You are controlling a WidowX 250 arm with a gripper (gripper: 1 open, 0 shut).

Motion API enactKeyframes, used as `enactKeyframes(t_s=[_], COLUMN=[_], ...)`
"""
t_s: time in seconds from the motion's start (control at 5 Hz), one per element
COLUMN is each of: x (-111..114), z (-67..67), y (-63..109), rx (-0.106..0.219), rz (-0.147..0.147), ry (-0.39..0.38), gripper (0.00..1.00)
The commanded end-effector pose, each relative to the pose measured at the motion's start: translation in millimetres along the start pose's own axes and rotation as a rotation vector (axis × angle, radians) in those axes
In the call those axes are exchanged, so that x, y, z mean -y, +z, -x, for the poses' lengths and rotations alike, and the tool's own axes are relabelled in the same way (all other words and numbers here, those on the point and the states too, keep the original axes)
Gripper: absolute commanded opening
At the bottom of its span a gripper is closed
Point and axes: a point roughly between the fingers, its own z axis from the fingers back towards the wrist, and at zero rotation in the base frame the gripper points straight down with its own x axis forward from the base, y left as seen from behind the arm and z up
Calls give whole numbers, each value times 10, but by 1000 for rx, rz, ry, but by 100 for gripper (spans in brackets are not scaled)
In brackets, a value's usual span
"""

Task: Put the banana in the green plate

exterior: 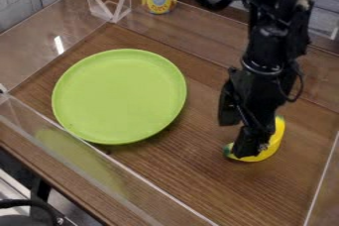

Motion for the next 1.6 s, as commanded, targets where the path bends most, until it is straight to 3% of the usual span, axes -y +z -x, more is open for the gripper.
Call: enactKeyframes(t_s=[0.0, 0.6, 1.4], x=[12, 45, 36], z=[-49, -101, -154], y=[24, -146, -164], rx=[30, 52, 77], rz=[-20, -39, -46], ry=[-10, -11, 1], gripper=[100, 100, 100])
